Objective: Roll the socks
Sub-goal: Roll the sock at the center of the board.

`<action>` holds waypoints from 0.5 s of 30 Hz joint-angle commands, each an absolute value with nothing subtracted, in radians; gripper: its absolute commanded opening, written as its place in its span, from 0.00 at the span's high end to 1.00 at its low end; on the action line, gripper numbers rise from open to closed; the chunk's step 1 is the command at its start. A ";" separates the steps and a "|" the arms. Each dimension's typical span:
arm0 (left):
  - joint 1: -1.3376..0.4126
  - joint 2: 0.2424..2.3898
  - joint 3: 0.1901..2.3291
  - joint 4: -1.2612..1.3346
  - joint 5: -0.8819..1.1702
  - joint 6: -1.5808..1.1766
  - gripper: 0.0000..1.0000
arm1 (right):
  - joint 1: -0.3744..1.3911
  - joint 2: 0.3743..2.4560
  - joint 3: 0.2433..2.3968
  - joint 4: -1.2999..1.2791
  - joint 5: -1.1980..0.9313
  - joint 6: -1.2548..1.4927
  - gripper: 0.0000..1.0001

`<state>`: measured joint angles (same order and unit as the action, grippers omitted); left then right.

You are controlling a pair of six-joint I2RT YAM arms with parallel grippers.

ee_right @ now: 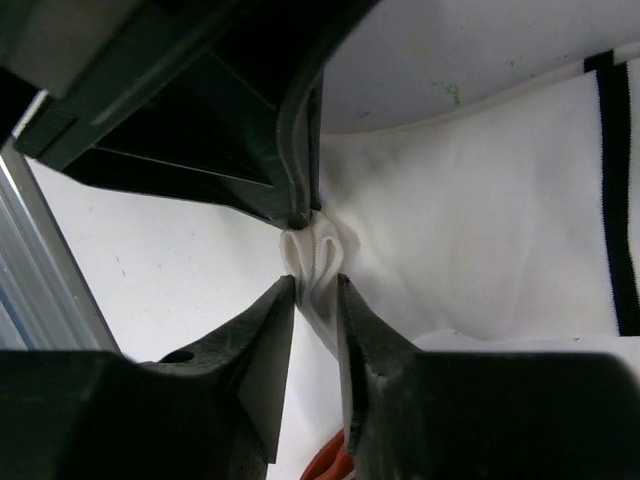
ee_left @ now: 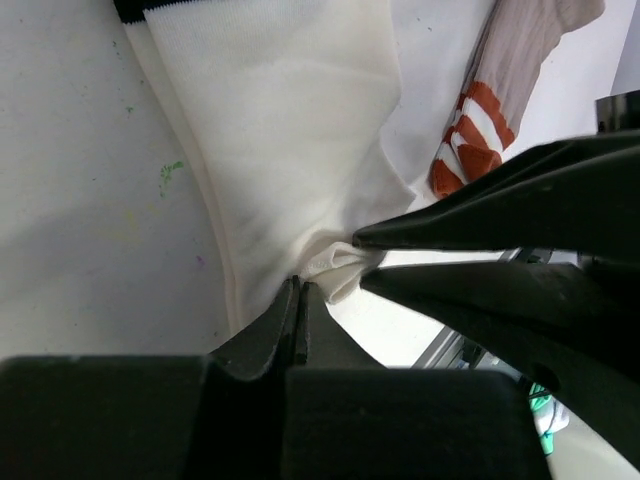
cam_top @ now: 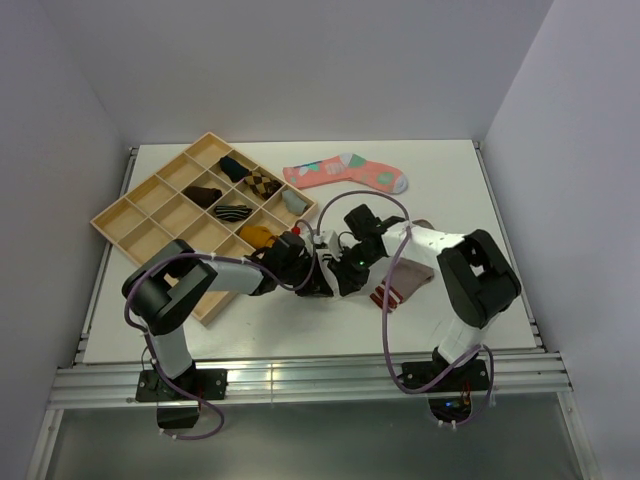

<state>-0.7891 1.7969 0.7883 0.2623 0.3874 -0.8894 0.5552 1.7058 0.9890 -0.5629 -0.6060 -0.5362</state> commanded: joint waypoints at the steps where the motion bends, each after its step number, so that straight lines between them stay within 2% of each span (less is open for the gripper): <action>1: -0.798 1.787 0.778 0.307 0.390 -0.853 1.00 | 0.572 1.750 1.011 -0.549 -0.566 -0.499 0.74; 2: -0.798 1.786 0.773 0.308 0.387 -0.851 1.00 | 0.572 1.756 1.014 -0.558 -0.571 -0.497 0.81; 5: -0.798 1.776 0.766 0.317 0.376 -0.847 1.00 | 0.572 1.778 1.022 -0.581 -0.571 -0.482 0.89; 8: -0.798 1.761 0.756 0.333 0.356 -0.845 0.99 | 0.569 1.804 1.040 -0.609 -0.566 -0.469 0.92; 14: -0.821 1.675 0.706 0.377 0.256 -0.815 0.78 | 0.512 1.890 1.137 -0.750 -0.626 -0.460 0.94; 15: -0.825 1.643 0.695 0.388 0.244 -0.808 0.71 | 0.503 1.900 1.150 -0.770 -0.633 -0.469 0.94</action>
